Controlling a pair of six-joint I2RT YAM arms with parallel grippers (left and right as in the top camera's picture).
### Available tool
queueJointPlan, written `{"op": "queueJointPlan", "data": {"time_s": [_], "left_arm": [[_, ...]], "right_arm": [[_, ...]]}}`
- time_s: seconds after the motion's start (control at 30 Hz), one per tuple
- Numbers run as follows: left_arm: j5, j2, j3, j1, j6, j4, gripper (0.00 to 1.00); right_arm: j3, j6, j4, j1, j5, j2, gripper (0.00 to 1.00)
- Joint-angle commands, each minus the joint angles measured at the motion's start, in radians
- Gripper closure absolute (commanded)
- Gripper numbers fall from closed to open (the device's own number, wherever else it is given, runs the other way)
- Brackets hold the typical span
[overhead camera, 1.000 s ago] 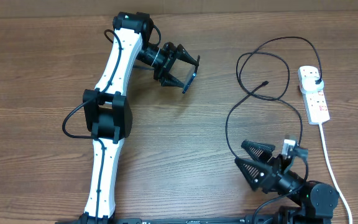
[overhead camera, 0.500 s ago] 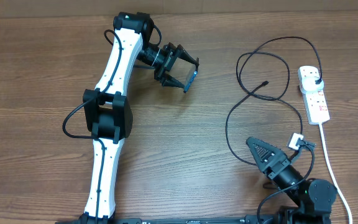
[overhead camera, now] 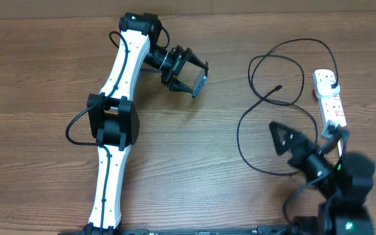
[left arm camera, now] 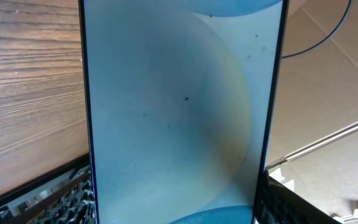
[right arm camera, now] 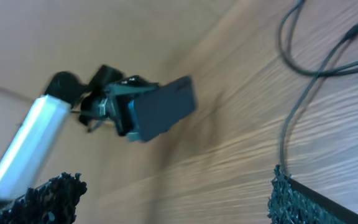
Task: Plug charger to phone and switch on socket
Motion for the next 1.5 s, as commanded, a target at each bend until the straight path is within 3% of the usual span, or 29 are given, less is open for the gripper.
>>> {"op": "queueJointPlan", "data": {"time_s": [0.0,0.17,0.37,0.5,0.73,1.0,1.47], "left_arm": [[0.025,-0.004,0.033,-0.005,-0.005,-0.003,0.5],[0.017,-0.004,0.033,-0.005,-0.005,-0.003,0.5],[0.0,-0.004,0.033,-0.005,-0.005,-0.003,0.5],[-0.013,-0.004,0.033,-0.005,-0.006,-0.003,0.5],[-0.031,-0.004,0.033,-0.005,-0.009,-0.003,0.49],[-0.061,-0.004,0.033,-0.005,-0.017,-0.003,0.49],[-0.079,-0.004,0.033,-0.005,-0.025,-0.003,0.5]], "right_arm": [[0.157,-0.124,-0.061,0.026,0.079,0.177,0.0],[0.328,-0.127,-0.119,0.218,0.244,0.428,0.0],[0.513,-0.04,-0.164,0.529,0.599,0.697,0.01],[0.602,-0.018,-0.13,0.631,0.657,0.845,0.01],[0.624,0.013,-0.031,0.661,0.687,0.963,0.0],[0.624,0.039,0.09,0.692,0.693,0.981,0.17],[0.624,0.13,0.136,0.736,0.717,1.059,0.27]]}}
